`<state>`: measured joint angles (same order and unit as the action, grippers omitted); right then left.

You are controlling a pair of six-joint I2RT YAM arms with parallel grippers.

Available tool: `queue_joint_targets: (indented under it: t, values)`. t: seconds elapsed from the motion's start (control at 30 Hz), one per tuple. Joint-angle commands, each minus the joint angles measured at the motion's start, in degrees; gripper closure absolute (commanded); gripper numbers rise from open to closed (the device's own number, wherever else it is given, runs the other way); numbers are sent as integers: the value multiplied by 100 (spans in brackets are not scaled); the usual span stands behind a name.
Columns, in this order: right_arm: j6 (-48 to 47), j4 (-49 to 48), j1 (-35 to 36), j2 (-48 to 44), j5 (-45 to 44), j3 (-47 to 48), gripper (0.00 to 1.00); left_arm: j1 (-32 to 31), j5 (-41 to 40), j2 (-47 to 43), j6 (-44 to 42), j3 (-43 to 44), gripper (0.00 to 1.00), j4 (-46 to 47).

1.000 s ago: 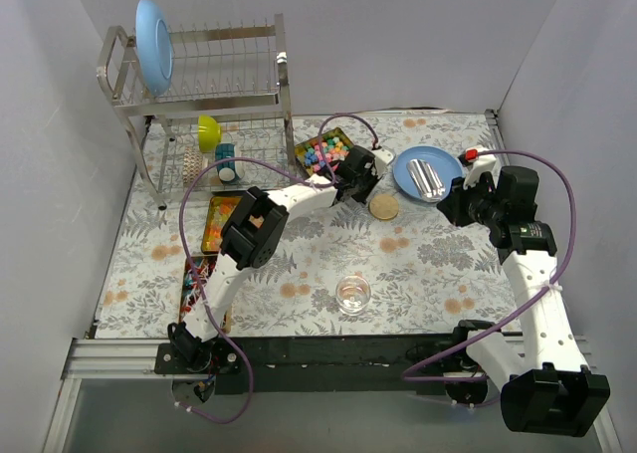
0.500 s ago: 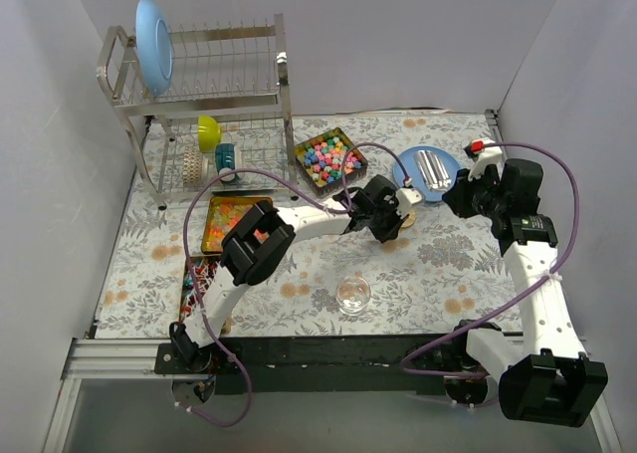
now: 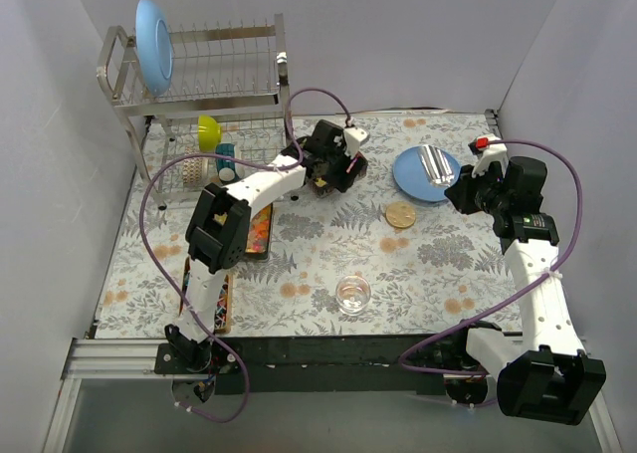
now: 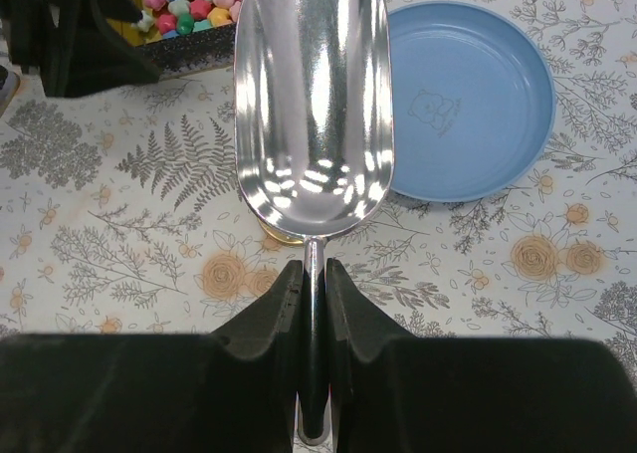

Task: Pack the candies
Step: Move the storage box to the center of the board.

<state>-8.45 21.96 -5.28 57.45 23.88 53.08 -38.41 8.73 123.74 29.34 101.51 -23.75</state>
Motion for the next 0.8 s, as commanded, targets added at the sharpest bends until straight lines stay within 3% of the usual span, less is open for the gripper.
queue_joint_targets:
  t: [0.0, 0.23, 0.53, 0.77]
  values:
    - [124, -376, -52, -138, 161, 45, 99, 176, -486, 96, -437, 500, 38, -166]
    - [115, -350, -70, -94, 179, 71, 99, 405, -575, 905, -632, 1423, 42, -411]
    - [107, -394, -114, -111, 196, -43, 99, 414, -162, 976, -570, 1275, 48, -525]
    - [106, -394, -123, -120, 187, -114, 99, 387, 515, 608, -763, 721, 74, -596]
